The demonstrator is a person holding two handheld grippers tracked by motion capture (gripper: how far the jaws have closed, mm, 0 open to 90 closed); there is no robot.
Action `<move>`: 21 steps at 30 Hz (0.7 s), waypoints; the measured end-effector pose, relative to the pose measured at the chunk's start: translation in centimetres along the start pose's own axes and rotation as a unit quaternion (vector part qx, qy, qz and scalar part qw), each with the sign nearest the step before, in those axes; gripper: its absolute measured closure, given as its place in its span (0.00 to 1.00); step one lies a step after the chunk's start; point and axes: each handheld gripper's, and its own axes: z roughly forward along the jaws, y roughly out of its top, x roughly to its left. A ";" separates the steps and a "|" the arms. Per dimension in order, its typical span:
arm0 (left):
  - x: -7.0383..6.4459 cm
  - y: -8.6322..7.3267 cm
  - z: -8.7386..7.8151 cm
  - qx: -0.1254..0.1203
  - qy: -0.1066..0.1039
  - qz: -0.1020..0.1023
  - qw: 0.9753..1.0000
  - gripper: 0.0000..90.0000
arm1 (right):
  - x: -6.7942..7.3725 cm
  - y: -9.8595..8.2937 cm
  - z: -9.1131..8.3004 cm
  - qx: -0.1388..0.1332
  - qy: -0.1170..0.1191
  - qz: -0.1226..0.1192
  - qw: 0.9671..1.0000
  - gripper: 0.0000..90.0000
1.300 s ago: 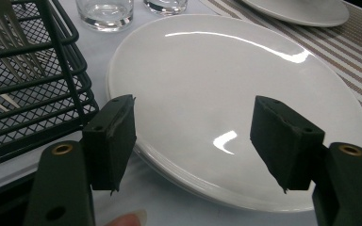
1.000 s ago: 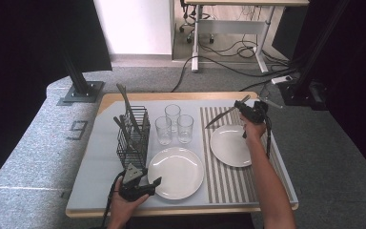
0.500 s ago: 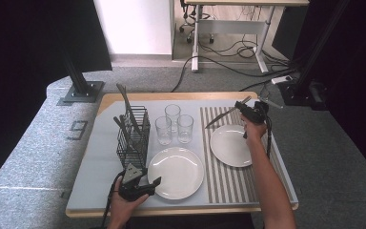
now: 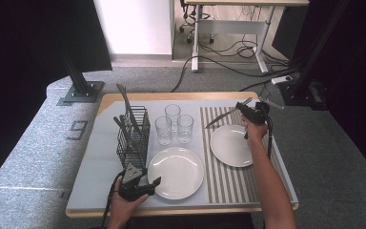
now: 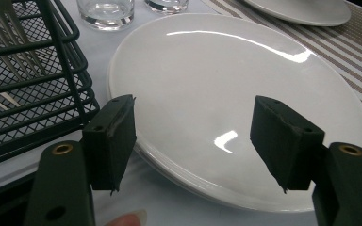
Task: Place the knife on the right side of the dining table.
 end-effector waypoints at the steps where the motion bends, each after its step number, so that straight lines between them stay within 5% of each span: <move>1: 0.0 0.0 0.0 0.000 0.000 0.000 1.000 0.35 | -0.1 0.0 0.0 0.000 0.000 0.000 1.000 0.80; 21: -0.1 -0.1 0.1 0.003 -0.001 0.001 1.000 0.35 | -0.8 -0.3 0.0 0.009 -0.007 0.013 1.000 0.79</move>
